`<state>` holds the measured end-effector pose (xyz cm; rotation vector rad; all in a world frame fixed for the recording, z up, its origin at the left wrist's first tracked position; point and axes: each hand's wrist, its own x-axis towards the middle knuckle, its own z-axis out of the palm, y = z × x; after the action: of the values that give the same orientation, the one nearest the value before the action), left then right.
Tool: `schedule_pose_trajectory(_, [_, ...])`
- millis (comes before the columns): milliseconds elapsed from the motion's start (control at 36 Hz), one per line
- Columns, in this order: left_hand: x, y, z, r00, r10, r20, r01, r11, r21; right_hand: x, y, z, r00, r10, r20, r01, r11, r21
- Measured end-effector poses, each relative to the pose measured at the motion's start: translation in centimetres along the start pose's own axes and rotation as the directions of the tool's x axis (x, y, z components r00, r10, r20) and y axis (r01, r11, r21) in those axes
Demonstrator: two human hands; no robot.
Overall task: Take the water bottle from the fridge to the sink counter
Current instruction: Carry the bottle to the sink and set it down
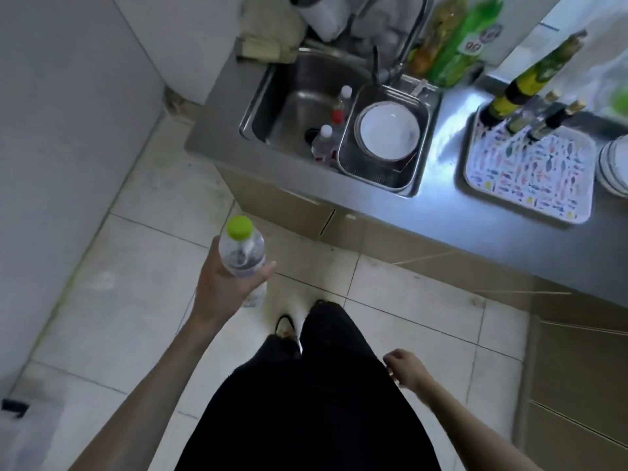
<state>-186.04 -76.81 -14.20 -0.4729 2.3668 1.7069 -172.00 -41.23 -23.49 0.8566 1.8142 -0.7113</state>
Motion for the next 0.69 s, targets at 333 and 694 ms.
schedule_pose_trajectory(333, [20.5, 5.4, 1.3, 1.0, 0.002, 0.001, -0.002, 0.997, 0.079, 8.1, -18.4, -7.1, 0.996, -0.029, 0.088, 0.042, 0.987, -0.152])
schedule_pose_trajectory(694, [37.0, 8.9, -4.0, 0.997, 0.064, 0.036, -0.07, 0.975, 0.212, 10.8, -45.8, -13.4, 0.952, -0.306, -0.022, 0.306, 0.95, 0.066])
